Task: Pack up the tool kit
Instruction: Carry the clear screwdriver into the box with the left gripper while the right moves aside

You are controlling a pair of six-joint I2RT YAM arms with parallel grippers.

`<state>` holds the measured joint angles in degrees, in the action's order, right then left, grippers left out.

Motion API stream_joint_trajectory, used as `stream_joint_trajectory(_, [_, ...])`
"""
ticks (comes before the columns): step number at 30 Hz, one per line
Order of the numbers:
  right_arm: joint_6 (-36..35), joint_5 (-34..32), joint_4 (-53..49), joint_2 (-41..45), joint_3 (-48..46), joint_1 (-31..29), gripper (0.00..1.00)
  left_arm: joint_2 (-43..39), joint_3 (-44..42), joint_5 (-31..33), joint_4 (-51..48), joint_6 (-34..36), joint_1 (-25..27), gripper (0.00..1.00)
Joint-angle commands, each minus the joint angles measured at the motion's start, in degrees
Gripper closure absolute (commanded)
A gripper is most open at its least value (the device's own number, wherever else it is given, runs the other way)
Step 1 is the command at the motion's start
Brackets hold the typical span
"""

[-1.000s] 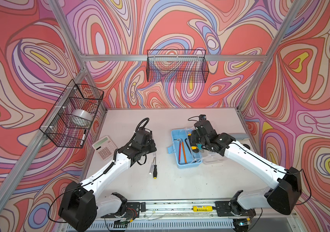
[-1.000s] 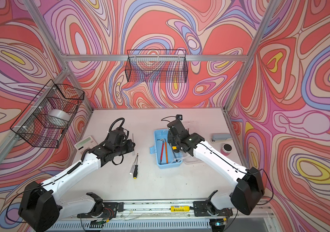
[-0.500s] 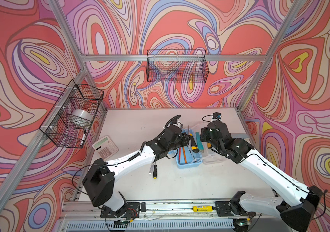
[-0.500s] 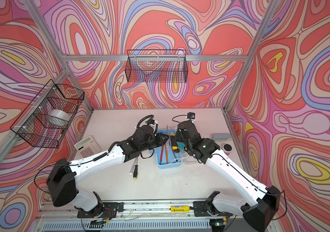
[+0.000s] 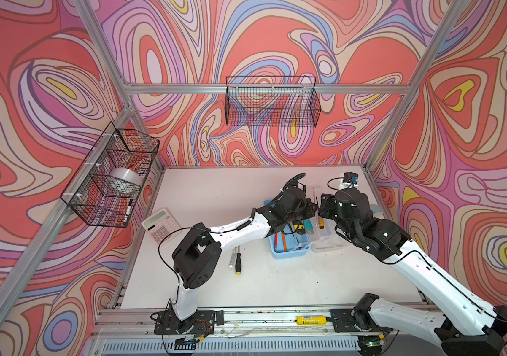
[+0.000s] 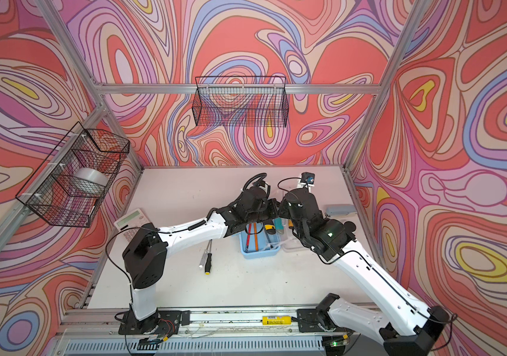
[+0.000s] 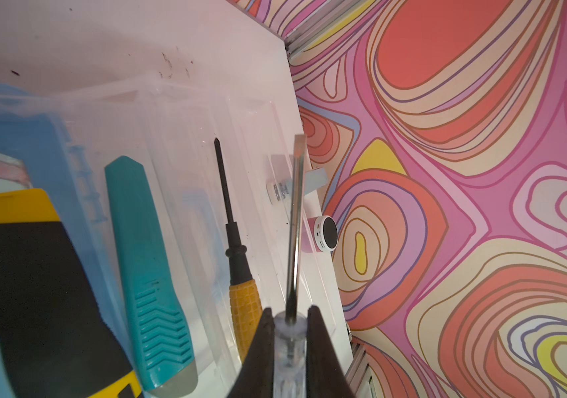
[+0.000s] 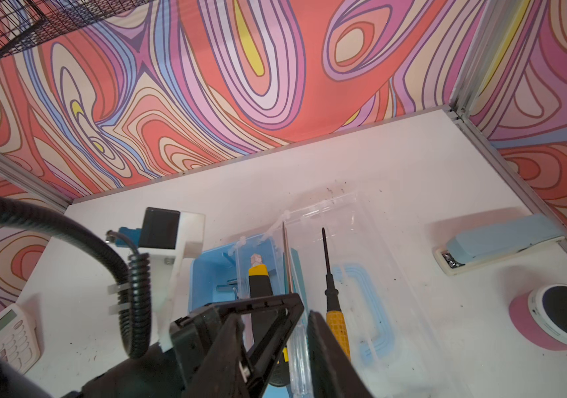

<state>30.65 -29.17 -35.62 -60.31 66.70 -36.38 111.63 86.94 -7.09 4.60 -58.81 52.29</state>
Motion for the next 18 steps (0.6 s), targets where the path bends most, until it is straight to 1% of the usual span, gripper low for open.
stream_joint_trajectory(1, [-0.92, -1.0, -0.78, 0.46, -0.78, 0.29, 0.66, 2.81, 3.75, -0.48, 0.27, -1.61, 0.62, 0.92])
stream_joint_trajectory(7, [-1.2, -1.15, -1.08, 0.53, -1.35, 0.35, 0.65, 5.14, 4.93, 0.76, -1.48, -1.57, 0.71, 0.91])
stream_joint_trajectory(11, [-0.95, -1.25, -1.02, 0.63, -2.07, 0.43, 0.65, 6.43, 6.37, 0.44, -3.26, -1.06, 0.7, 0.87])
stream_joint_trajectory(14, [-0.76, -1.11, -0.64, 0.65, -2.61, 0.41, 0.65, 7.4, 7.62, 0.15, -4.57, -1.09, 0.77, 0.79])
stream_joint_trajectory(15, [-0.6, -0.99, -0.62, 0.64, -2.8, 0.39, 0.65, 7.66, 8.06, -0.06, -4.9, -1.18, 0.71, 0.74])
stream_joint_trajectory(18, [-0.41, -0.59, -0.31, 0.38, -3.1, 0.39, 0.64, 8.24, 9.36, -0.19, -6.35, -0.83, 0.69, 0.65])
